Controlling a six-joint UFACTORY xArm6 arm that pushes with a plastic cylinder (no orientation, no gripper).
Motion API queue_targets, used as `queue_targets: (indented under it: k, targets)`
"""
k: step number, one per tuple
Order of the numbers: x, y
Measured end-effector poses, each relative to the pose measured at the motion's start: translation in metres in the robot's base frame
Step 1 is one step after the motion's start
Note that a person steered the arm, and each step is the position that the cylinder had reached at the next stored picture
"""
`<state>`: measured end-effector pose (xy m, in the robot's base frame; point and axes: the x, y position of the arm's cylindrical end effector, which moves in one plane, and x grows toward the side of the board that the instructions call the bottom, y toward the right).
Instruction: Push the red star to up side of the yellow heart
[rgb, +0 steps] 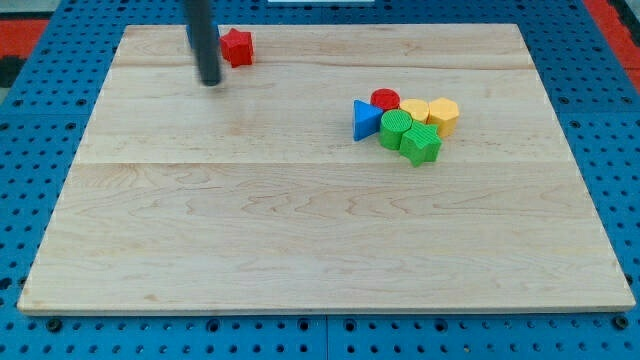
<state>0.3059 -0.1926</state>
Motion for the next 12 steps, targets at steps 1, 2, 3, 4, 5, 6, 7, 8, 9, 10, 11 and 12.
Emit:
queue_targets:
  k: [1, 2, 3, 4, 5, 6, 7, 8, 9, 10, 11, 12]
  targets:
    - [-0.057, -0.069]
    - [-0.114, -0.075]
    - [-0.112, -0.021]
    - [-0.100, 0.050]
    - [-0.057, 0.070]
    - [-0.037, 0.106]
    - [-0.037, 0.174]
    - [-0.063, 0.180]
    - [-0.083, 0.187]
    - [-0.074, 0.232]
    - [-0.035, 0.247]
    - [-0.033, 0.248]
